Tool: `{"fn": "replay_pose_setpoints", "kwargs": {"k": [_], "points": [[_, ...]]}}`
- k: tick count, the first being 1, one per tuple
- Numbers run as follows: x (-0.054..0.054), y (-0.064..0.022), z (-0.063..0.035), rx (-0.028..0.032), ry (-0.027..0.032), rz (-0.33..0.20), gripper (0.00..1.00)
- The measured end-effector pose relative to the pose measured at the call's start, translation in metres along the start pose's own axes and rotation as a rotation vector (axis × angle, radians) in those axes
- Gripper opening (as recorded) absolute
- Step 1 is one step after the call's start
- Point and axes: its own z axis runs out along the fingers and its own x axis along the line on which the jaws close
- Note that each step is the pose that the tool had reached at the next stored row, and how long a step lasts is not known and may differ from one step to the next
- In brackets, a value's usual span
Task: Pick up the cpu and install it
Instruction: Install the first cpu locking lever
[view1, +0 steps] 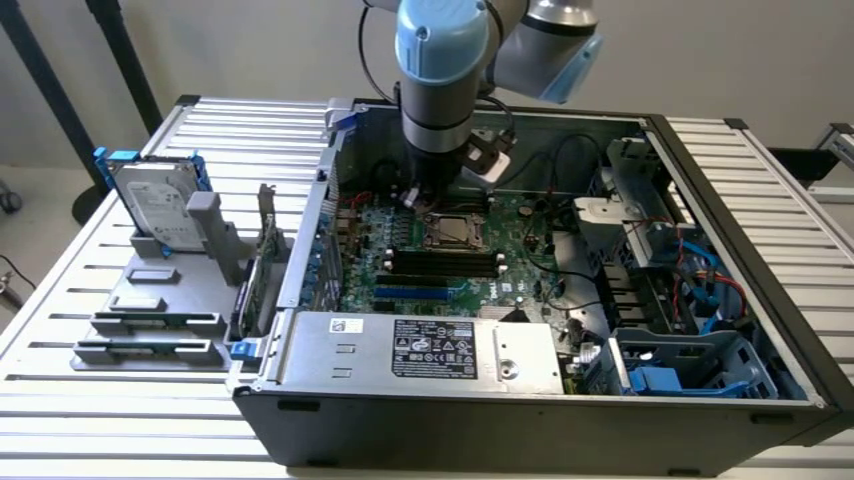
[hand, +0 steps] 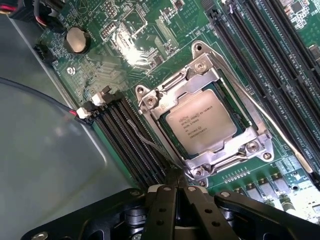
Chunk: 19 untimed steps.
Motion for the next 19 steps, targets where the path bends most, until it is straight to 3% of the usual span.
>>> {"fn": "replay_pose_setpoints", "kwargs": {"k": [19], "points": [[0.0034,0.0025,0.0021,0.0023,-0.0016,0.001,0.11]]}}
